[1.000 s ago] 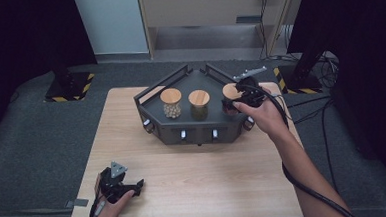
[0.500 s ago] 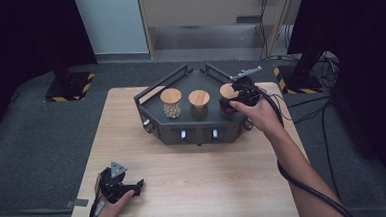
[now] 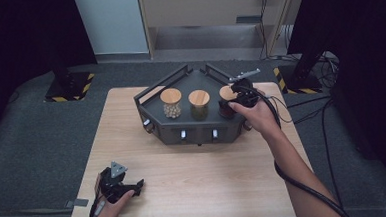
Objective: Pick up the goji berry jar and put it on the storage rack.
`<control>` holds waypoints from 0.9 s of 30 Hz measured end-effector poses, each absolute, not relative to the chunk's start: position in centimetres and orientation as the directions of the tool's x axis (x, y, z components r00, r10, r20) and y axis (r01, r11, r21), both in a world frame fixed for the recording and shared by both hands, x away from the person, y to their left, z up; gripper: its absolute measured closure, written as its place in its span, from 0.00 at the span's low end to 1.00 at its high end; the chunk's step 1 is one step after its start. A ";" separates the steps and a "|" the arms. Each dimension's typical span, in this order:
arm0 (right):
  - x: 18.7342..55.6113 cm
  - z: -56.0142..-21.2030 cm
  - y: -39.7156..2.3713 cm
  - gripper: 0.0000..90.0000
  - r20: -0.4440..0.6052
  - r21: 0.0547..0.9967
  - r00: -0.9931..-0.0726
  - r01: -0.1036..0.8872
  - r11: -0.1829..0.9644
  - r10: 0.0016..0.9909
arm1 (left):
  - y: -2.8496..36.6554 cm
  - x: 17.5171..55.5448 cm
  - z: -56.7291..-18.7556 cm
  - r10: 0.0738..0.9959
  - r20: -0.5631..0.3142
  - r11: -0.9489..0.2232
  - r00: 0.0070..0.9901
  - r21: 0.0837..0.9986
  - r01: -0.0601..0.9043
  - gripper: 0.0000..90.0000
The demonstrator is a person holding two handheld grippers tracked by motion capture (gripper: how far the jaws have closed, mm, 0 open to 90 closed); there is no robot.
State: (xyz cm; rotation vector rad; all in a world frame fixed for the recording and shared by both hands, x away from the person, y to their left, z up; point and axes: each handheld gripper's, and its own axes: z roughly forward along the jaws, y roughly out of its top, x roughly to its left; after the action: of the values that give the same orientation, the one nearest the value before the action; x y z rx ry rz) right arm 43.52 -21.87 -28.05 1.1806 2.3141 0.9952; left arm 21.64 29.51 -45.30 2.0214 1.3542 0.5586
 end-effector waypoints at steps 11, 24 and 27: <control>43.6 -28.8 -21.6 0.29 0.011 0.725 -0.585 0.563 0.396 0.811 | 29.5 21.7 -45.3 0.924 -0.001 -0.270 0.381 0.706 0.655 0.00; 43.2 -29.3 -21.5 0.29 -0.005 0.733 -0.588 0.548 0.403 0.809 | 29.5 21.7 -45.3 0.924 -0.001 -0.270 0.382 0.706 0.655 0.00; 43.0 -29.5 -21.6 0.29 -0.009 0.741 -0.592 0.537 0.403 0.806 | 29.5 21.7 -45.3 0.924 -0.001 -0.270 0.382 0.706 0.655 0.00</control>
State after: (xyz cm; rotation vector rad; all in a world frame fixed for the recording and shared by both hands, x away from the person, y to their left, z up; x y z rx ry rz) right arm 43.01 -21.64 -29.51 1.1583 2.2983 1.0128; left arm 21.68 29.52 -45.30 2.0215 1.3528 0.5576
